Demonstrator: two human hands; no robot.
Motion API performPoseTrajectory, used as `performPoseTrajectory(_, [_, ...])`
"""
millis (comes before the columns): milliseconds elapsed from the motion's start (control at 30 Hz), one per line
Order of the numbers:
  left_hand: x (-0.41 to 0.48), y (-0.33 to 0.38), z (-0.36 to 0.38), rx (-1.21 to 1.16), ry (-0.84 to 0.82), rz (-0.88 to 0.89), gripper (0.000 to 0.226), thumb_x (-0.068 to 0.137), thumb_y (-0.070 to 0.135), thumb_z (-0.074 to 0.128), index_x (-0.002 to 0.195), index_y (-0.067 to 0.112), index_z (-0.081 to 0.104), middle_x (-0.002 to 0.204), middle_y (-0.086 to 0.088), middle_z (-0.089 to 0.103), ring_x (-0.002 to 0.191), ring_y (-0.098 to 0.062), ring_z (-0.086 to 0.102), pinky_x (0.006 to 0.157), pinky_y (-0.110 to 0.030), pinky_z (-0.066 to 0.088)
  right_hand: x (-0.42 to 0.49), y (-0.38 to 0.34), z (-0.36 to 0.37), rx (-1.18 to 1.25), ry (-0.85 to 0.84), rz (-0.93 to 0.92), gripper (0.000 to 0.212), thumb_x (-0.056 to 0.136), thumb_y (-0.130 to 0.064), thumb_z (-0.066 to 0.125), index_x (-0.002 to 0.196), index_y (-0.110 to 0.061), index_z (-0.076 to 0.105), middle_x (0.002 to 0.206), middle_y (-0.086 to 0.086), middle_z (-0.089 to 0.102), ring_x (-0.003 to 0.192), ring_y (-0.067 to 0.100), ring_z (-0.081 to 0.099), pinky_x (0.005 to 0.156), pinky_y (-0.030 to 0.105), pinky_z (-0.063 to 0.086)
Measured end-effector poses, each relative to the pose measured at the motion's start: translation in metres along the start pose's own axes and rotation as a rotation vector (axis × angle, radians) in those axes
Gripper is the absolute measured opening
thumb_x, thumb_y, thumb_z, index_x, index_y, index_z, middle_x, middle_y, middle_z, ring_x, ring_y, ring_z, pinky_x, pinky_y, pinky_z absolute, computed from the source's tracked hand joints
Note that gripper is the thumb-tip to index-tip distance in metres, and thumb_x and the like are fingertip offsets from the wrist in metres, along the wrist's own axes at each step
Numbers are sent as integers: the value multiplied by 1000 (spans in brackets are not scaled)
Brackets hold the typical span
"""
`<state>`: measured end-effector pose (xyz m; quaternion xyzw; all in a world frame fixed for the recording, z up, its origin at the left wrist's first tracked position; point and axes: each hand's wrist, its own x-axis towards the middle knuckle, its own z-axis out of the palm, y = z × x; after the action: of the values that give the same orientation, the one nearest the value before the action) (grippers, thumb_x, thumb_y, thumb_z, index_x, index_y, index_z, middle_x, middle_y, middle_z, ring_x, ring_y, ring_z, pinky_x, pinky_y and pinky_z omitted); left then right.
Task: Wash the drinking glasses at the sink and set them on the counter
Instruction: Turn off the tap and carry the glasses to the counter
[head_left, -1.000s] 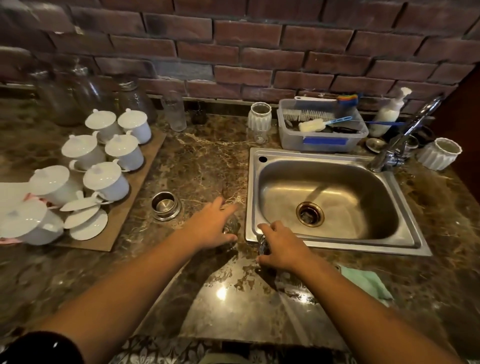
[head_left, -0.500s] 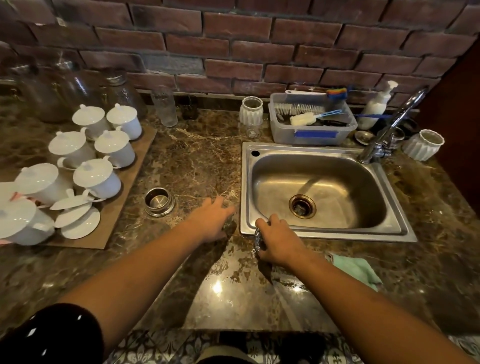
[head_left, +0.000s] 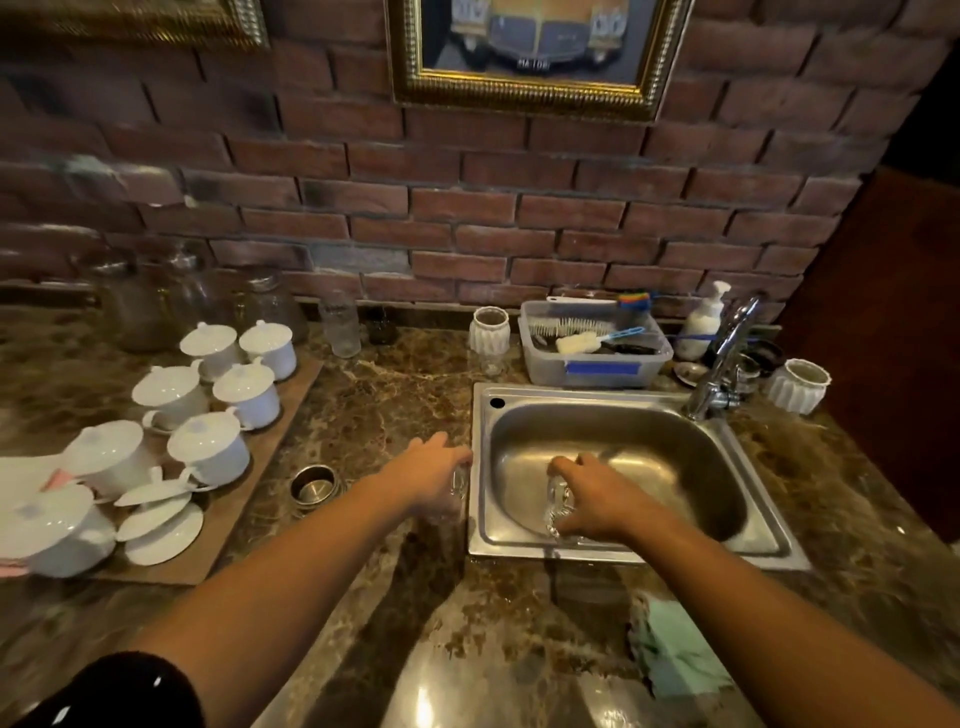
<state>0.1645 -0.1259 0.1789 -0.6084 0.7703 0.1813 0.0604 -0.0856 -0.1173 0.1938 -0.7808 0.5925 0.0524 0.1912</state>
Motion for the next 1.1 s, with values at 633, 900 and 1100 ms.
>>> performPoseTrajectory(633, [-151,-5,20,-125,205,-632,73,84,47,73,146,30,39,150,-12,37,132,-39,41,105,-48,46,36,-84,-4,-76,-153,-526,74,78,-47,74,141,-27,41,134,13,47,122,34,53,96,40,49])
performPoseTrajectory(900, [-270,2,59,-165,212,-974,69,85,47,71,143,27,40,139,-11,41,124,-38,45,99,-46,48,3,-175,34,-167,-279,-849,80,76,-39,74,147,-24,40,139,15,46,127,35,51,101,38,47])
performPoseTrajectory(1100, [-352,7,88,-252,283,-1147,65,85,42,69,143,29,43,134,-10,43,122,-37,46,92,-43,48,-42,-240,64,-262,-315,-1017,74,73,-45,75,139,-27,46,137,11,48,122,30,52,88,33,46])
